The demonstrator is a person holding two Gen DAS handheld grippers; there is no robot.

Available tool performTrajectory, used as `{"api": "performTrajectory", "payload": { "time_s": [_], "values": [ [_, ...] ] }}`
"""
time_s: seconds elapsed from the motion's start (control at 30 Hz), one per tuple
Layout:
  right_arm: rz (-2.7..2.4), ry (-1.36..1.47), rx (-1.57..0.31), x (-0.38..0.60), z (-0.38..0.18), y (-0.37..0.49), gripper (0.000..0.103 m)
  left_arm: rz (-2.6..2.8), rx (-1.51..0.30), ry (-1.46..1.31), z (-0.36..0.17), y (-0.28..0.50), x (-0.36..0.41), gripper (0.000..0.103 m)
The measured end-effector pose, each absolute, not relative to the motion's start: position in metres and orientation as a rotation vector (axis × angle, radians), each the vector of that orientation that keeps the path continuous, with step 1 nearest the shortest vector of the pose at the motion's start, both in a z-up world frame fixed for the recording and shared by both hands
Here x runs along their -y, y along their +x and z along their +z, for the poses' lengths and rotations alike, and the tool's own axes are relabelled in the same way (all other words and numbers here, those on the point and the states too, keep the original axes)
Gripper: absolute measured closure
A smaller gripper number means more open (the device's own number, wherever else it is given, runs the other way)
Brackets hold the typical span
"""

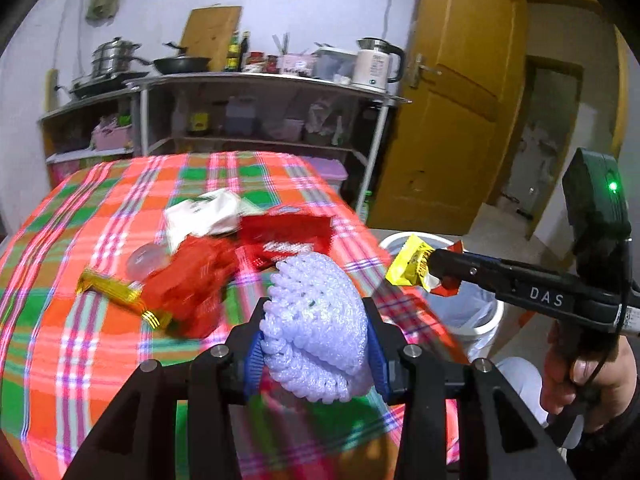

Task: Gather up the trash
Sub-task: 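Carry both items over the bin and open both tools to drop them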

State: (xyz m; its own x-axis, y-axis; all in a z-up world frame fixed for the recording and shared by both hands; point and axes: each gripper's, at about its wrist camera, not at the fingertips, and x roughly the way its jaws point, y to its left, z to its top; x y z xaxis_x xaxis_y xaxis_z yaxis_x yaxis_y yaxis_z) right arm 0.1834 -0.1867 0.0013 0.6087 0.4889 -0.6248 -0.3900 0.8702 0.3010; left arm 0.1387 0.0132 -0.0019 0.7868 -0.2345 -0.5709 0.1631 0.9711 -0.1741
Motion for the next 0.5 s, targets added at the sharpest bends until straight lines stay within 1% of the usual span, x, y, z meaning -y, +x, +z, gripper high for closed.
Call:
{"api": "performTrajectory", "payload": {
  "time_s": [0.3,0.5],
  "values": [
    [0.371,0.199,-0.736,0.255,0.004,0.189,0.08,-0.333,-0.615,-0.07,0.008,0.173,0.044,0.059],
    [0.295,0.238,-0.741,0.295,-0.005,0.195,0.08,-0.396,-0.623,-0.051,0.008,0.196,0.08,0.059]
  ]
}}
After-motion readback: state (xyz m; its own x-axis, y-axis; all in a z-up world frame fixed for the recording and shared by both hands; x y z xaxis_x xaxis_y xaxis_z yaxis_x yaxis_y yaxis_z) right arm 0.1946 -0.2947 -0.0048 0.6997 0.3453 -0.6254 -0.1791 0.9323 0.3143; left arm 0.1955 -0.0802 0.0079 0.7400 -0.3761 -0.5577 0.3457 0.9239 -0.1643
